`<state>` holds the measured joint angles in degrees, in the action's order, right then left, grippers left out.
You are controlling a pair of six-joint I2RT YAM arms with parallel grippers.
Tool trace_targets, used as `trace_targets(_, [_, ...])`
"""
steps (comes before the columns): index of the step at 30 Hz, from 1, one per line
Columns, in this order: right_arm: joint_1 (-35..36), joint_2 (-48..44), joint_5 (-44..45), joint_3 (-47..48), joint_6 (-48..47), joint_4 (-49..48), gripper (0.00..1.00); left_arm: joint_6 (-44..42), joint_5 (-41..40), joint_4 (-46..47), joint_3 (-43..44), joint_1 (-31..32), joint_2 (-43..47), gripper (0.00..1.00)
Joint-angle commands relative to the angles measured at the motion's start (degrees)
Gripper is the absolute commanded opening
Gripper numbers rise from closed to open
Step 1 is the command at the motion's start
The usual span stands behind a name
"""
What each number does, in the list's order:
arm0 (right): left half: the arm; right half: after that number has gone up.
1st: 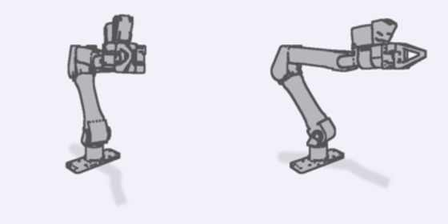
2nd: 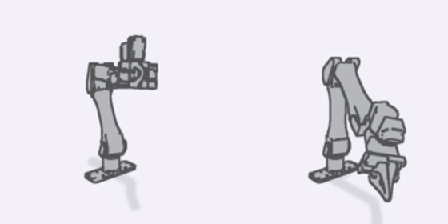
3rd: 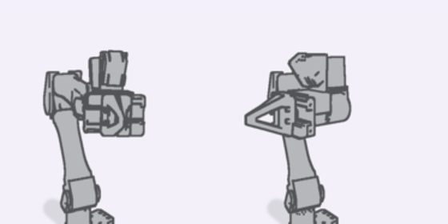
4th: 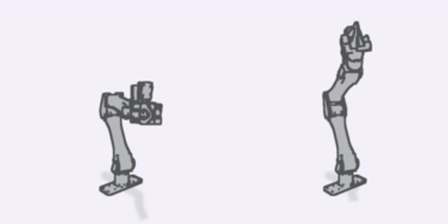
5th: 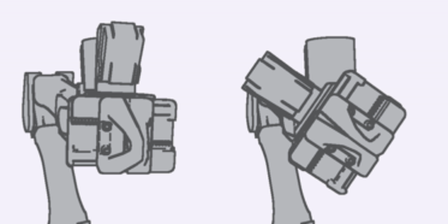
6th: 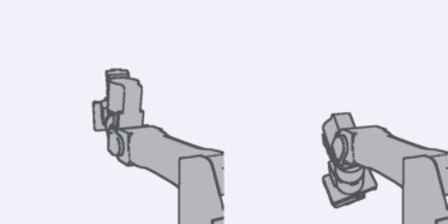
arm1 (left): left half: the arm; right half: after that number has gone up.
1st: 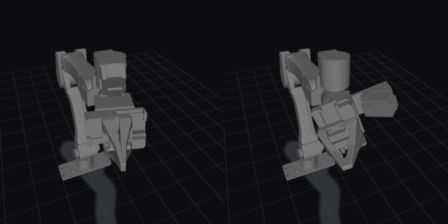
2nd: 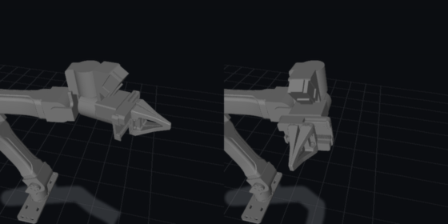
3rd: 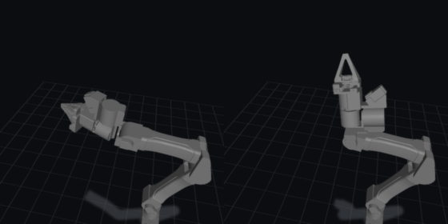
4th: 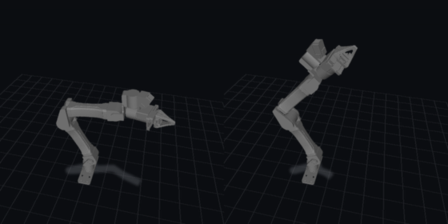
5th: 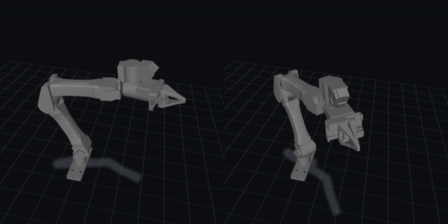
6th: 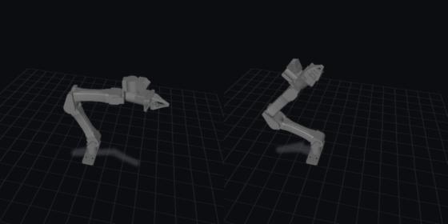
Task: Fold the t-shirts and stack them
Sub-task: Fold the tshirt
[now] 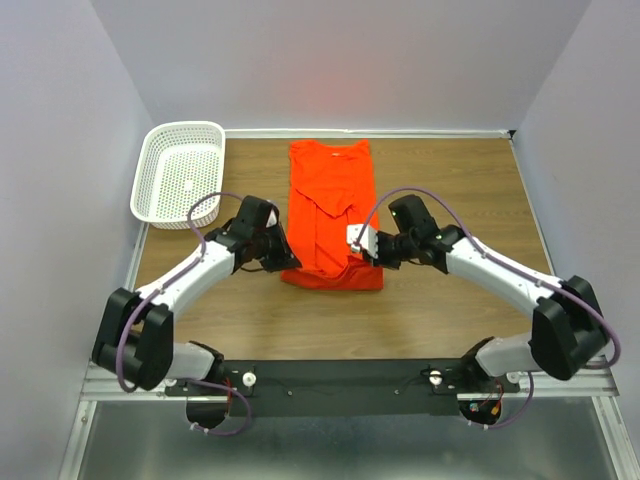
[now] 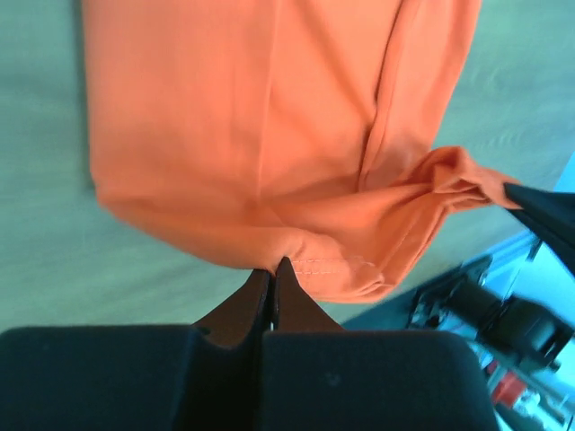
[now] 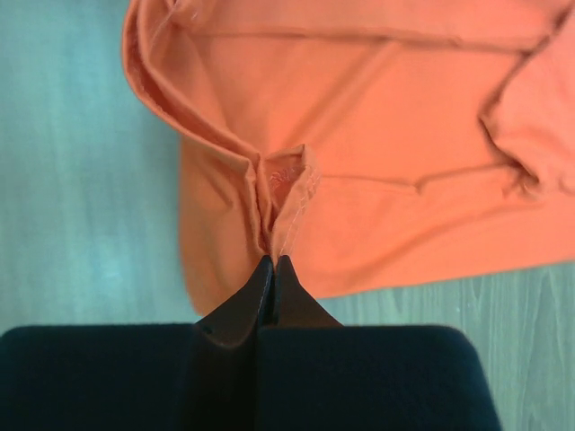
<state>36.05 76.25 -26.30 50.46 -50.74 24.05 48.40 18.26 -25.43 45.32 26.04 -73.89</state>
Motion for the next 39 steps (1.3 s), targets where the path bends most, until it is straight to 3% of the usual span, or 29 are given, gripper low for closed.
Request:
trace_targets(1, [-2.39, 6.26, 3.27, 4.81, 2.75, -4.62, 0.01, -3.13, -0.16, 4.77, 5.73, -3.27, -4.94, 0.00])
trace_targets(5, [-5.37, 14.09, 6.35, 13.06, 3.98, -6.21, 0.00, -4.89, -0.60, 8.01, 14.08, -7.66, -13.09, 0.00])
trace_targets(10, [-7.66, 21.82, 8.11, 19.23, 5.30, -7.09, 0.01, -5.60, -0.42, 9.52, 25.32, -8.46, -25.49, 0.00])
trace_targets(17, [-10.56, 29.39, 11.80, 28.97, 9.07, -8.32, 0.01, -5.95, -1.91, 9.43, 34.82, -10.66, -34.82, 0.00])
trace_targets(23, [-11.97, 34.31, 11.89, 34.18, 11.36, -8.76, 0.00, -6.30, -1.30, 8.73, 39.93, -12.24, -38.87, 0.00])
trace_targets(39, [-12.32, 41.52, 11.98, 41.74, 13.82, -9.38, 0.01, -6.04, -2.00, 8.82, 42.83, -13.91, -42.57, 0.00])
